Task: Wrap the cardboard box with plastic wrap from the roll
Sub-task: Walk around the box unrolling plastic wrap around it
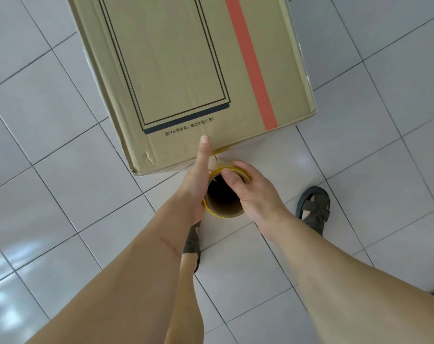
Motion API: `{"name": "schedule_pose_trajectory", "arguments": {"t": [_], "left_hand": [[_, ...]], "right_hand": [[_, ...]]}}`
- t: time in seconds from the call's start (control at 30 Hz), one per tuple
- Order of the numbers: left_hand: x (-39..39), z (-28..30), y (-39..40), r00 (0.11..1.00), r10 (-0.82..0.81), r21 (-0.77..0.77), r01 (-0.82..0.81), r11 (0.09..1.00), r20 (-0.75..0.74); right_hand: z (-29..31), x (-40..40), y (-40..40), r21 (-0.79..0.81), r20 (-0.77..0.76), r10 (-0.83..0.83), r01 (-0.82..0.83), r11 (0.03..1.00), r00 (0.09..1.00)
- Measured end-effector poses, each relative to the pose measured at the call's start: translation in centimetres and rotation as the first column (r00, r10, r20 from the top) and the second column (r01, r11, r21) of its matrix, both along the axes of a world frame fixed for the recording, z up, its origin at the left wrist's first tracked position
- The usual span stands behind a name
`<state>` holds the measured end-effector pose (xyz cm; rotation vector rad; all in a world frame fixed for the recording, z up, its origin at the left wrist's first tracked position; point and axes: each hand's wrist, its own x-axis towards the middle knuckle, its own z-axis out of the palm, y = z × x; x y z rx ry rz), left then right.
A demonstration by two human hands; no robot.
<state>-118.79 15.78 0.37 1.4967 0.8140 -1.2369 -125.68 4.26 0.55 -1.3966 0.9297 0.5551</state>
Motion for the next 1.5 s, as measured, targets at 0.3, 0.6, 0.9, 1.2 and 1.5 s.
{"name": "schedule_pose_trajectory", "arguments": {"t": [0.3,0.6,0.9,1.2,1.5], "left_hand": [[0.2,-0.2,-2.4,0.993,0.102,0.026,-0.101,0.995,-0.06],[-1.0,-0.3,-4.0,0.984,0.154,-0.029,-0.158,0.987,-0.089],[-0.5,-0.5,-5.1,0.994,0.089,0.007,-0.089,0.996,-0.07],[-1.2,-1.1,-7.9,1.0,-0.019,0.091,0.019,0.996,0.007],[-1.2,-0.2,-9.8,0.979,0.121,-0.039,-0.129,0.991,-0.162]], "right_hand": [[0.0,0.9,-1.9,-0.078,0.004,-0.05,0.051,0.996,0.999],[0.0,0.9,-4.1,0.016,-0.07,-0.106,0.108,0.994,0.992],[0.0,0.1,-5.1,0.125,-0.128,-0.139,0.155,0.98,0.982],[-0.3,0.0,-8.0,-0.021,-0.084,-0.035,0.033,0.999,0.996],[0.3,0.7,-10.2,-0.04,-0.052,-0.01,0.008,0.999,0.999]]}}
